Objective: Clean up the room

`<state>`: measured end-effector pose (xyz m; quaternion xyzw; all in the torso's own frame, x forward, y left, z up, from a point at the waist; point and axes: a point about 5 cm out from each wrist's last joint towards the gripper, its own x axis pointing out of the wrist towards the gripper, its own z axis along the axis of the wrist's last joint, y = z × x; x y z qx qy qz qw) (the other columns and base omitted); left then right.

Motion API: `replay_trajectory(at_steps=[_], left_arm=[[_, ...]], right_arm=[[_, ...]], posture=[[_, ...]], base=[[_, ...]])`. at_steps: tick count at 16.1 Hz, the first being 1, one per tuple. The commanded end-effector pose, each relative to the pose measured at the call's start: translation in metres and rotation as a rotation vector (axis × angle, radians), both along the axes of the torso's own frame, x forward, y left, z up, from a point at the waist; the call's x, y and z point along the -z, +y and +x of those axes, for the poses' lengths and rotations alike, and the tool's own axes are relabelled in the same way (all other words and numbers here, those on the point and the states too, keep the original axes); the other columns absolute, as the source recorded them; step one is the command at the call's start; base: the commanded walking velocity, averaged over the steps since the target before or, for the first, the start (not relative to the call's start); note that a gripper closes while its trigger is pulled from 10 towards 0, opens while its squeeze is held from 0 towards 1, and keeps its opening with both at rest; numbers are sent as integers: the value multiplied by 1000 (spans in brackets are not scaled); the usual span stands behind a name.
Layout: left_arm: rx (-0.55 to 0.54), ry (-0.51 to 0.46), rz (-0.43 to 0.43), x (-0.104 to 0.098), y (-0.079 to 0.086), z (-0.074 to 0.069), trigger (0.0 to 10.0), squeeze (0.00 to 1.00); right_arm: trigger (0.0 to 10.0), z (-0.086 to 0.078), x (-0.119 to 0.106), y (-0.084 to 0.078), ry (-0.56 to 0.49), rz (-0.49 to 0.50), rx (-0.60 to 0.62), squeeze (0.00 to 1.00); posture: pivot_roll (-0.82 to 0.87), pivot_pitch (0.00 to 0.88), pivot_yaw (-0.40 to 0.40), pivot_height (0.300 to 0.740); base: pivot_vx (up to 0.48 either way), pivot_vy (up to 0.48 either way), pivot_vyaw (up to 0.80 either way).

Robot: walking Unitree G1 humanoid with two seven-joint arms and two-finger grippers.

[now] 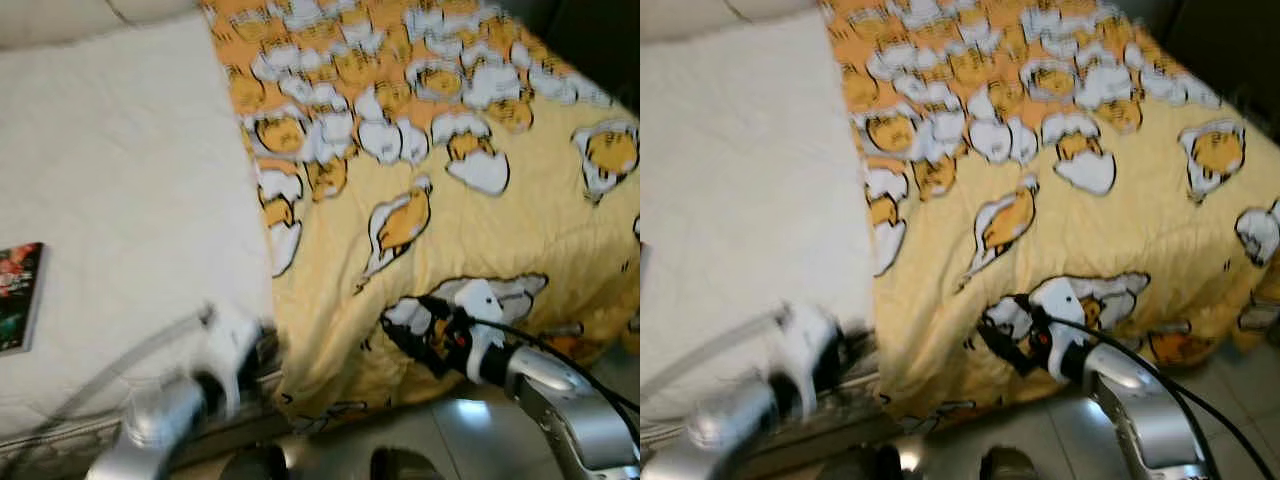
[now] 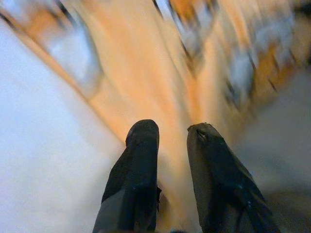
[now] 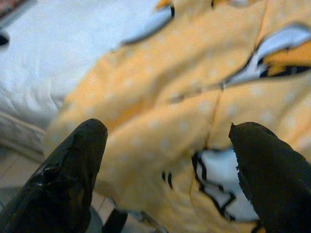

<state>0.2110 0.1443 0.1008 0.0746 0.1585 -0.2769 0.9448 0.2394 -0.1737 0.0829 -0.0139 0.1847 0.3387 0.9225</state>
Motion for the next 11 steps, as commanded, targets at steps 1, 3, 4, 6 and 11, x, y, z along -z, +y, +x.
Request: replay_trajectory(at_steps=[1,3,4,6,11], left_arm=[[-68,-70,-3,-10,5,11,10000,0],[-230,-195,-30,-25,8,36,10000,0],[-285,-238,-8,-27,9,40,10000,0],[-342,-252,2,-25,9,41,10000,0],[-414,-263,-13,-21,14,30,10000,0]], right_arm=[[10000,3,-1,-2,-20,27,65,0],[10000,5,4,7,-51,37,133,0],[10000,8,4,8,-70,55,211,0],[10000,11,-3,9,-114,106,335,0],[10000,7,-4,16,-167,87,400,0]], posture=[[-96,25,34,740],[-92,5,28,740],[-90,2,28,740],[-94,10,31,740],[-81,21,31,740]], base=[[0,0,0],[0,0,0],[0,0,-519],[0,0,-756],[0,0,-753]])
